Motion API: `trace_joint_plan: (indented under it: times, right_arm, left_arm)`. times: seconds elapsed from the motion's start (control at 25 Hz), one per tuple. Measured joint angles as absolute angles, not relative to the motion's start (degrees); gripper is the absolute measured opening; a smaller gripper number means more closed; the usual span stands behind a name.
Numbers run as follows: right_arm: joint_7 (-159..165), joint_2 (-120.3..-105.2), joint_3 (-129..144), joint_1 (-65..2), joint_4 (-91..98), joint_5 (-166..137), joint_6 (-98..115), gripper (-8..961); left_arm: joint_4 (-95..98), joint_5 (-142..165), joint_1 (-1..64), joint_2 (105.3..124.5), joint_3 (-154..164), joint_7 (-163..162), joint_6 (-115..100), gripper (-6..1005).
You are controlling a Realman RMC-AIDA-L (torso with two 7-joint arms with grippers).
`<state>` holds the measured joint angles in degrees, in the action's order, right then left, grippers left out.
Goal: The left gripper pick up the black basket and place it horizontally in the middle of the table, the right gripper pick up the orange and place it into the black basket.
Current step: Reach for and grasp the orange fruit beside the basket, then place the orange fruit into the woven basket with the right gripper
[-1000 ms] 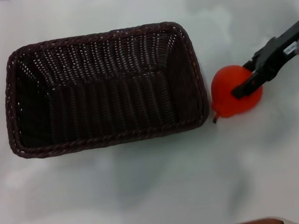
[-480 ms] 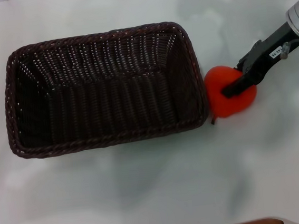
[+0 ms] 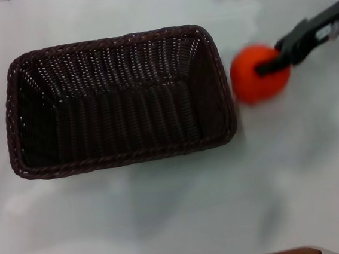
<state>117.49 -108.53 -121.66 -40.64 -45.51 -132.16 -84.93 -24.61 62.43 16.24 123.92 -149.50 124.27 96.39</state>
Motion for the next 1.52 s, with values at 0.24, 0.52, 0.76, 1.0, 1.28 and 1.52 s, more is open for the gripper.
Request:
trace_joint_plan:
  times: [0.24, 0.52, 0.76, 1.0, 1.28, 1.52]
  right_arm:
    - [113.57, -109.43, -139.11, -38.54, -48.87, -124.62, -85.16, 427]
    - [103.4, -110.57, -136.59, -36.91, -45.96, -97.7, -92.19, 356]
    - [95.73, -112.97, -126.96, -40.66, -40.64, -92.15, -94.54, 306]
    - [93.09, -113.5, -120.24, -43.17, -37.7, -92.43, -94.24, 407]
    - [92.47, -113.47, -121.41, -42.43, -37.35, -91.94, -93.66, 634]
    - [89.29, -114.25, -124.89, -40.63, -37.2, -90.96, -93.78, 896]
  left_arm:
    - [-24.6, 62.4, 15.96, 123.95, -149.5, 124.1, 96.64, 581]
    - [-23.94, 62.56, 16.11, 124.01, -149.49, 124.1, 96.89, 582]
    - [-23.14, 62.79, 16.4, 124.01, -149.5, 124.1, 96.64, 582]
    - [-23.06, 62.84, 16.22, 124.01, -149.5, 124.1, 96.46, 582]
    - [-22.46, 62.91, 16.03, 123.97, -149.41, 124.1, 96.42, 582]
    - [-22.36, 62.94, 15.97, 124.02, -149.41, 124.1, 96.7, 582]
